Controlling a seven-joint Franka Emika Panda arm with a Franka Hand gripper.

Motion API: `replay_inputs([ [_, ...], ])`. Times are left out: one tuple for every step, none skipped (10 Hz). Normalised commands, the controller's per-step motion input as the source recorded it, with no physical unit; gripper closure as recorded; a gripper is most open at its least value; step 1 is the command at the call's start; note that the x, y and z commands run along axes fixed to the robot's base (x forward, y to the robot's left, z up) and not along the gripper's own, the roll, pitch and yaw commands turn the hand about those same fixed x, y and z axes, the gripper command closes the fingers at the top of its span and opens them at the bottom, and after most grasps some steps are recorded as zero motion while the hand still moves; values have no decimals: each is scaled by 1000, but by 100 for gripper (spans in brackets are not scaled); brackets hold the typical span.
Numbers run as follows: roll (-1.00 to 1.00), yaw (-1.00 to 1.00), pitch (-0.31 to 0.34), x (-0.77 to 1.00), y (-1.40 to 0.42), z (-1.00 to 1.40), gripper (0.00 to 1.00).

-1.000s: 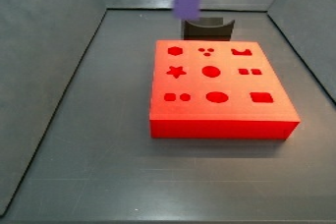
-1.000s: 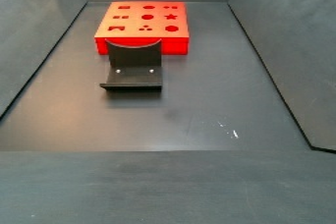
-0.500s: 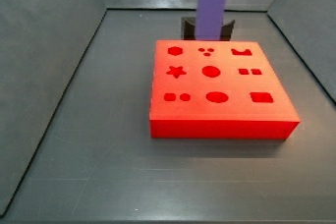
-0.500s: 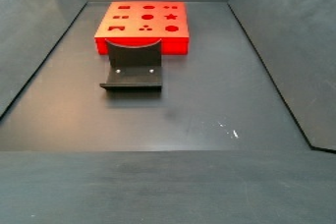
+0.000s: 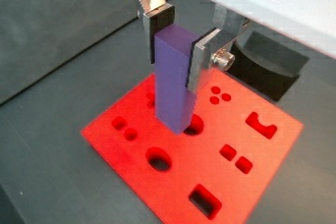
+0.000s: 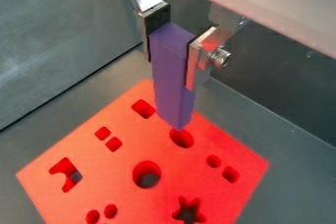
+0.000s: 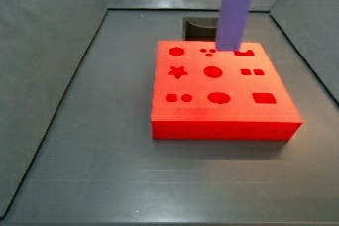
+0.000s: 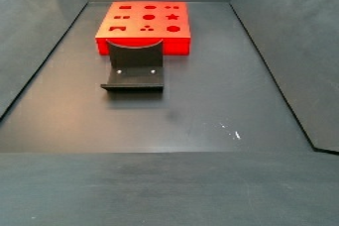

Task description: Insert the rectangle object.

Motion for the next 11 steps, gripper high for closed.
replay_inputs([
  [60, 49, -83, 897, -163, -283, 100],
  [13, 83, -120, 834, -163, -349, 100],
  [0, 100, -144, 803, -151, -354, 100],
  [0, 129, -170, 777, -94, -289, 100],
  [0, 149, -186, 754, -66, -223, 100],
  [67, 137, -159, 780, -57, -117, 100],
  [131, 140, -124, 780, -23, -83, 100],
  [211, 160, -73, 749, 0, -97, 100],
  [304, 177, -13, 720, -9, -120, 100],
  [383, 203, 0, 674, -103, -226, 100],
  [387, 97, 63, 557, -409, -440, 100],
])
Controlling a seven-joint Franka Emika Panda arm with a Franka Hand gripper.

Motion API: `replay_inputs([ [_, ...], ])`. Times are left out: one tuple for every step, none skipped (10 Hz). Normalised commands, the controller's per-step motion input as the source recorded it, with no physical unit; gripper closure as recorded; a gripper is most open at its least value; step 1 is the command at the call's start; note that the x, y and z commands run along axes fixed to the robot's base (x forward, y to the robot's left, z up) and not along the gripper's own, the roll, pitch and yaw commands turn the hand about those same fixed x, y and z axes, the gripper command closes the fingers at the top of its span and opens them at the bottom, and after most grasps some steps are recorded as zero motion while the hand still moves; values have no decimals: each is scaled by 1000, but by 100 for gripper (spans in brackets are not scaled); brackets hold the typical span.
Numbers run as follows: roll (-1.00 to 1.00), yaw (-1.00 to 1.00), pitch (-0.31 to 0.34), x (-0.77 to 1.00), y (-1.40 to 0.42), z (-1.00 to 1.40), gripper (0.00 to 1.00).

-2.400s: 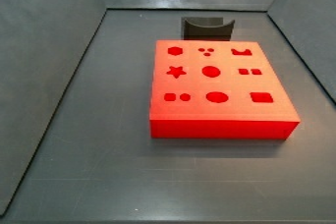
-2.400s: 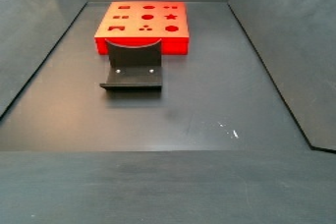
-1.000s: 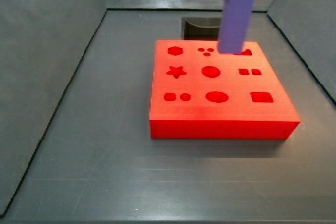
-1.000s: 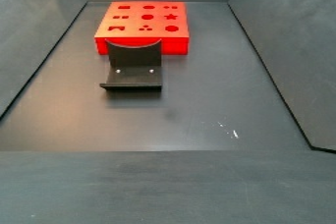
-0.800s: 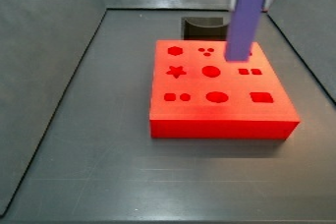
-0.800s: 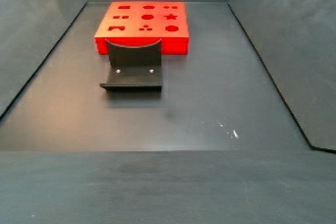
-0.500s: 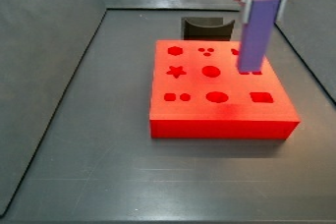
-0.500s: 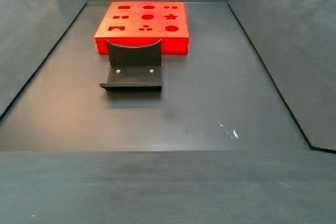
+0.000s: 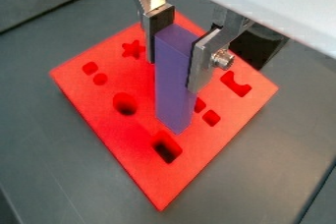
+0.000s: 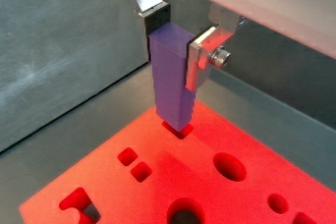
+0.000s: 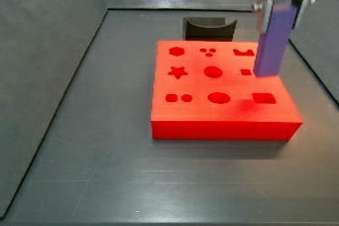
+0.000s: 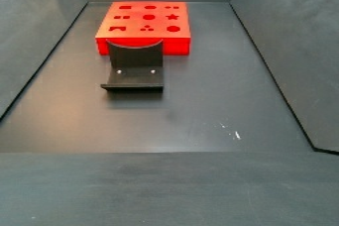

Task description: Insert the rectangle object.

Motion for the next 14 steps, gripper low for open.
replay_inputs([
  [406, 0, 149, 483, -500, -374, 100],
  [347, -74, 189, 357, -500, -377, 100],
  [167, -146, 120, 457, -151, -186, 100],
  [73, -106, 67, 574, 11, 0, 100],
  [74, -57, 66, 589, 149, -17, 100],
  [139, -54, 80, 397, 83, -80, 100],
  [173, 0, 94, 120, 0, -180, 100],
  [101, 0, 74, 34, -49, -171, 100],
  [87, 0, 60, 123, -126, -191, 100],
  [87, 0, 51, 117, -131, -223, 100],
  [86, 0, 50, 14, -97, -240, 100],
  [79, -43, 46, -40, 0, -214, 100],
  [49, -131, 60, -166, 151, -151, 100],
  [0, -97, 49, -91, 194, -6, 100],
])
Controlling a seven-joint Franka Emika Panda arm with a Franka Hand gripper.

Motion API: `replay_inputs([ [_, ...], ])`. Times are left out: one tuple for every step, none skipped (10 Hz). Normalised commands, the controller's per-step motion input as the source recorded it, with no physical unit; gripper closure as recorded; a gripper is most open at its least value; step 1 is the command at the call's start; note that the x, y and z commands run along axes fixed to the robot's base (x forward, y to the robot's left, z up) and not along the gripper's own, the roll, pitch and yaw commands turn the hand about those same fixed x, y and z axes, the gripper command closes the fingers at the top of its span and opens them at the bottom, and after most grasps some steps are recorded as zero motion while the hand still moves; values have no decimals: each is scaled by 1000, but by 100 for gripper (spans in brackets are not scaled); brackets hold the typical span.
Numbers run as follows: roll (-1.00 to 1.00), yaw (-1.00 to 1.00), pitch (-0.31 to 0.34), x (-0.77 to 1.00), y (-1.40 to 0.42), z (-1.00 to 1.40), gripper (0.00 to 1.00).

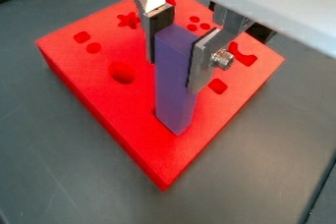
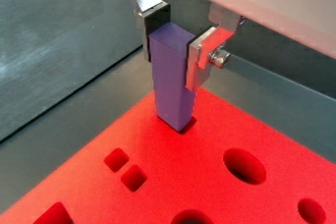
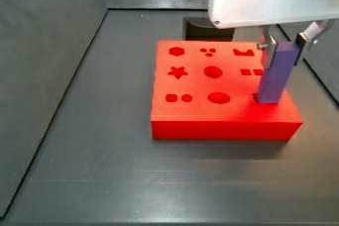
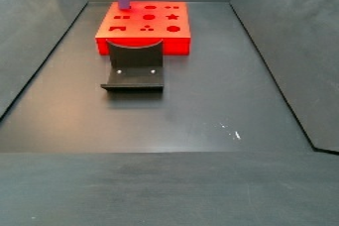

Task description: Insert the rectangle object.

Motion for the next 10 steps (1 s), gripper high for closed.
replay_inputs([
  [-21, -46, 23, 0, 129, 0, 100],
  [0, 0, 4, 0, 3, -29, 100],
  [0, 0, 10, 0, 0, -91, 100],
  [20, 0, 19, 0, -37, -117, 100],
  [51, 0, 50, 0, -60, -234, 100],
  [37, 0, 86, 0, -20, -374, 100],
  [36, 0, 99, 0, 0, -429, 100],
  [70, 0, 119, 0, 0, -523, 100],
  [94, 0, 123, 0, 0, -577, 100],
  [121, 0, 134, 0, 0, -586, 100],
])
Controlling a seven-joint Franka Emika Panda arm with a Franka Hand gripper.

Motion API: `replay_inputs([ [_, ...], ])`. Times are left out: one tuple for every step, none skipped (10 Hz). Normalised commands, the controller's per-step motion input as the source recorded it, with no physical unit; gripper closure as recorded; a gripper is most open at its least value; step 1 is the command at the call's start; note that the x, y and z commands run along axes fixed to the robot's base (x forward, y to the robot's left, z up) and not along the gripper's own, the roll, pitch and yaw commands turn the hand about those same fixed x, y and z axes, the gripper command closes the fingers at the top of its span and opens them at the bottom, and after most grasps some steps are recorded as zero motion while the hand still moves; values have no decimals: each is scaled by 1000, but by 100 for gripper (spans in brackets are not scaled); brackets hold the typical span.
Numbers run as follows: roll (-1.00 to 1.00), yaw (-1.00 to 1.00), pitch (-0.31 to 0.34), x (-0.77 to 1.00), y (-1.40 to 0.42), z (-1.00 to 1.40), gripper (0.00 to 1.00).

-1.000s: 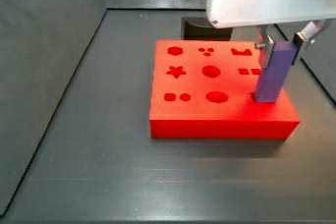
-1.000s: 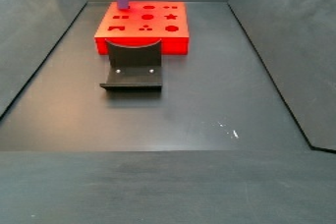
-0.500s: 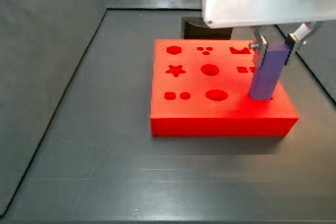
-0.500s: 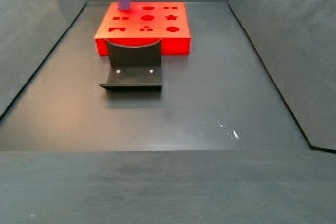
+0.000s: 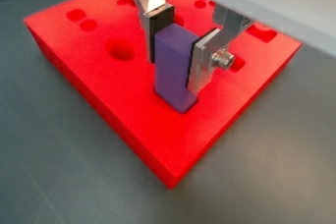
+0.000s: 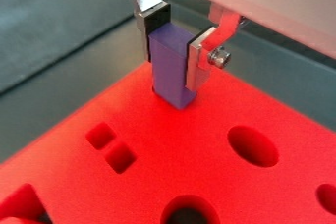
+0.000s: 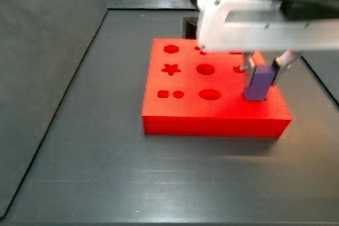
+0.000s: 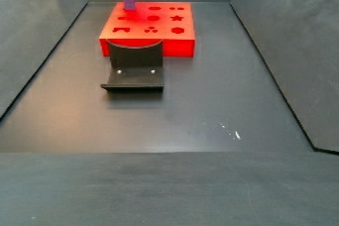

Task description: Insert the rectangle object.

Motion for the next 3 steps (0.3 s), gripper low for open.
replay_inputs([
  [136, 0, 134, 0, -14, -566, 100],
  [119, 0, 111, 0, -9, -323, 100],
  [0, 0, 0, 0, 0, 0, 100],
])
